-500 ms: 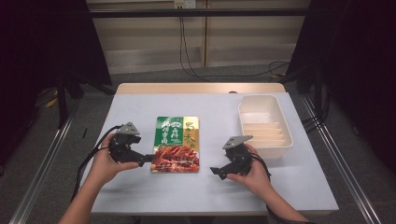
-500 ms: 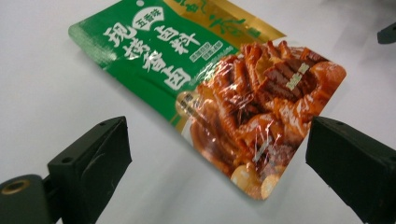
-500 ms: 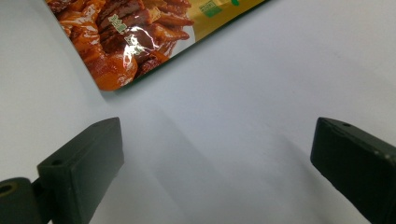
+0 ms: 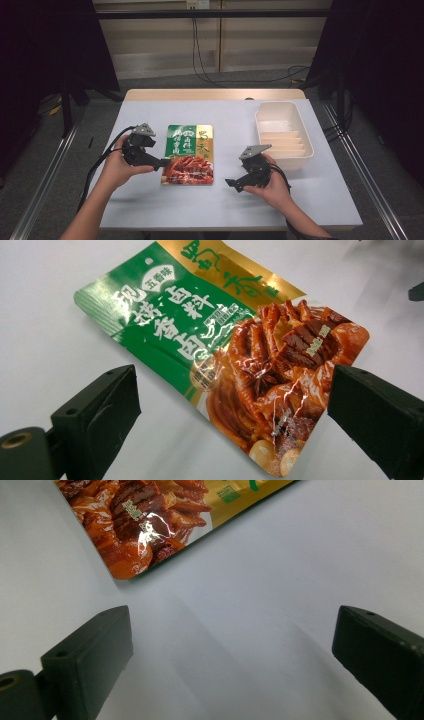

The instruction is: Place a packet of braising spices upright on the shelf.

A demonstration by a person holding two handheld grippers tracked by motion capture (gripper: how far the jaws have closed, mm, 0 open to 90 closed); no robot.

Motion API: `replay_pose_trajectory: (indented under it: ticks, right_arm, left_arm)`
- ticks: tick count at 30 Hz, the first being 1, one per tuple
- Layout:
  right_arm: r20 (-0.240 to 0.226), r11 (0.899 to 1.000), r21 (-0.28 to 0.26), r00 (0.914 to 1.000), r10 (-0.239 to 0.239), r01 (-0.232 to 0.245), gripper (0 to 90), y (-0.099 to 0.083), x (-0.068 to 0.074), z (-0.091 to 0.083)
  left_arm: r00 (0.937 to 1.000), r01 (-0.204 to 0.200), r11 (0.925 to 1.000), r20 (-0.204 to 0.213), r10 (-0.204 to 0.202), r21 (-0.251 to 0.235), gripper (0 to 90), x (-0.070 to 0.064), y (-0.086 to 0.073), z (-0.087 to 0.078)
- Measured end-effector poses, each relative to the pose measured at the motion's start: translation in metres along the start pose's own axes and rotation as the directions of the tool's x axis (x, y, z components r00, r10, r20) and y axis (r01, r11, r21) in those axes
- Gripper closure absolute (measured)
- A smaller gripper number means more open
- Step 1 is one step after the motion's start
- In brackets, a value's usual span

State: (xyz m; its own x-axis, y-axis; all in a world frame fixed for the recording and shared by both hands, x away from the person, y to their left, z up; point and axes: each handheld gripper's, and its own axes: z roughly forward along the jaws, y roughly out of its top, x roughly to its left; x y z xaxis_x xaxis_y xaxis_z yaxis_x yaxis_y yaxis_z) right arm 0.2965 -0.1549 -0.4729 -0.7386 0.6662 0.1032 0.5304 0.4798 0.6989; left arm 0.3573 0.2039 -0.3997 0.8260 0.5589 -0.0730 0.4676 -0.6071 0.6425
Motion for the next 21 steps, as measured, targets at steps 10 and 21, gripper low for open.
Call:
replay_pose_trajectory:
  ticks: [10,21]
  right_arm:
    - [-0.007,1.000,-0.007,1.0000,-0.002,0.002,2.7,0.002,0.002,-0.001]
    - [-0.006,1.000,-0.007,0.9999,-0.008,0.008,2.8,0.001,0.004,-0.002]
  left_arm:
    - [1.0000,0.000,0.9999,-0.003,0.000,0.011,5.9,0.007,0.021,0.008]
    - [0.9996,-0.030,0.9963,0.004,0.029,0.081,6.1,0.025,0.041,0.027]
